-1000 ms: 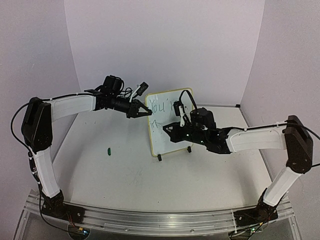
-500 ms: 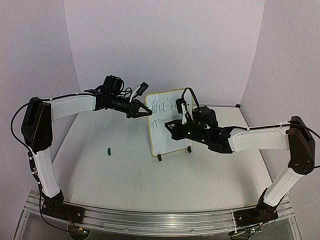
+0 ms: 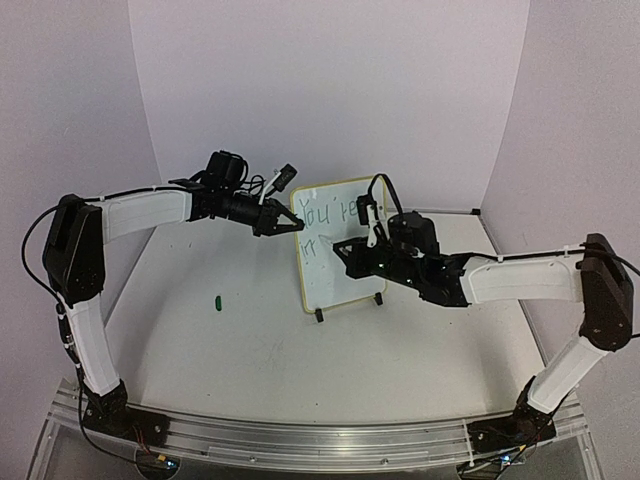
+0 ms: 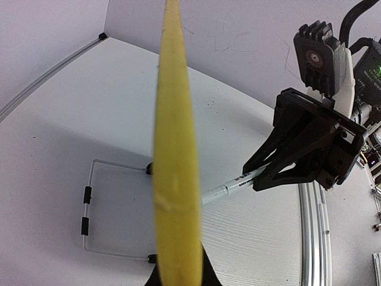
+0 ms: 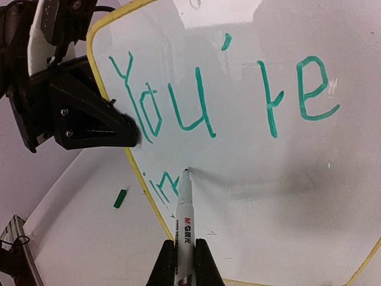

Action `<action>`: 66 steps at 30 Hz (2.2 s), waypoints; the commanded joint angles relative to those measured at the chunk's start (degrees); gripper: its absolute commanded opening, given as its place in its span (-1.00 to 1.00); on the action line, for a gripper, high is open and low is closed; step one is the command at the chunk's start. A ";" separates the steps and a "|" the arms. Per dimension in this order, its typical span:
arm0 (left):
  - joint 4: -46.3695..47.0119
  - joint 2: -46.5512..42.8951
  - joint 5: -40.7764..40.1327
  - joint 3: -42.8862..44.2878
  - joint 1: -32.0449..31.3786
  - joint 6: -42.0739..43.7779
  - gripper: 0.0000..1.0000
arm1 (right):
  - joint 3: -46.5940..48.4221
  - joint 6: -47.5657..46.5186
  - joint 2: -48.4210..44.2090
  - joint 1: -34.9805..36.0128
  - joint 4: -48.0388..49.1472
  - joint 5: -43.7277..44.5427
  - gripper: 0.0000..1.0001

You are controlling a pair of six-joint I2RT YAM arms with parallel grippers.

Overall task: Write a sentence on the whiteboard
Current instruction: Pick up the sentence from the whiteboard.

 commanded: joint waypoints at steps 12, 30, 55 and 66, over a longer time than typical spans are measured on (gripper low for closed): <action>-5.36 -0.05 0.01 0.83 -1.52 1.24 -1.00 | -2.33 1.85 0.59 -0.20 0.36 -0.34 -1.00; -5.36 -0.03 0.17 0.92 -1.49 1.10 -1.00 | -3.72 1.78 -2.10 0.19 1.26 -3.64 -1.00; -5.35 -0.21 0.04 0.74 -1.58 1.22 -1.00 | 2.44 0.68 1.97 0.16 0.94 -1.94 -1.00; -5.36 -0.21 0.02 0.72 -1.58 1.21 -1.00 | 2.50 0.83 2.24 -0.20 0.86 0.44 -1.00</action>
